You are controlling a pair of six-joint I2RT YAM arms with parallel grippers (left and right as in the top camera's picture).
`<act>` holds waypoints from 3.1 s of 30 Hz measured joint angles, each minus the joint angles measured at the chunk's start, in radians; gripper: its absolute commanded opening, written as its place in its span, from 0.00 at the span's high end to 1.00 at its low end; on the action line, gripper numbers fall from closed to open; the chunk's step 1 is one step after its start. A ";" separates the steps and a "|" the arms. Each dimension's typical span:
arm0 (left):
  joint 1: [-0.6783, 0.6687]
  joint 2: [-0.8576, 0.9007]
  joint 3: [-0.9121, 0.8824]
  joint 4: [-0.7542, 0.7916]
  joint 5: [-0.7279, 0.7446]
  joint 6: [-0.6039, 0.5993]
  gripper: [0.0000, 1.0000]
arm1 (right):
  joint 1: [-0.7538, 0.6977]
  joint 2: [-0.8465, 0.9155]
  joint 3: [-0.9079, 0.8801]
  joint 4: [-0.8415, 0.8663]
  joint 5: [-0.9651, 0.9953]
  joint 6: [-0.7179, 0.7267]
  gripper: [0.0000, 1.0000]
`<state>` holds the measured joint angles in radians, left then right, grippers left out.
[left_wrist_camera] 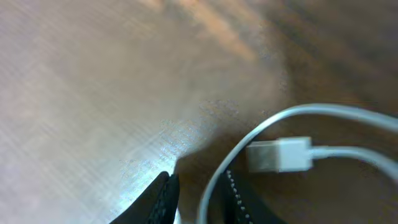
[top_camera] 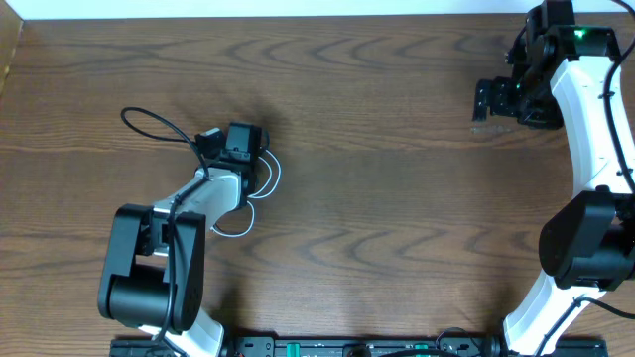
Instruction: Untangle cables
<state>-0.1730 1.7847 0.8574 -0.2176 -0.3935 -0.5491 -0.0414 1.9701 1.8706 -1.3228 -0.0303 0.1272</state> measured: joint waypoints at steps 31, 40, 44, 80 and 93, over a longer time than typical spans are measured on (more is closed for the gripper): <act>-0.363 0.123 0.074 0.317 0.754 0.127 0.71 | 0.000 0.000 0.000 -0.002 0.000 0.000 0.01; -0.530 0.130 0.074 0.315 0.841 0.075 0.71 | 0.000 0.000 0.000 -0.019 0.000 0.000 0.01; -0.564 0.122 0.080 0.303 0.828 0.076 0.71 | 0.000 0.000 0.000 -0.028 0.000 0.000 0.01; -0.227 -0.255 0.031 -0.098 0.338 0.183 0.71 | 0.090 0.000 0.000 -0.003 -0.123 -0.079 0.01; 0.038 -0.255 0.031 -0.234 0.219 0.108 0.71 | 0.372 0.000 -0.028 0.119 -0.160 -0.078 0.01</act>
<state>-0.1352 1.5299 0.8886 -0.4519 -0.1745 -0.4408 0.3302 1.9701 1.8423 -1.2041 -0.1905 0.0490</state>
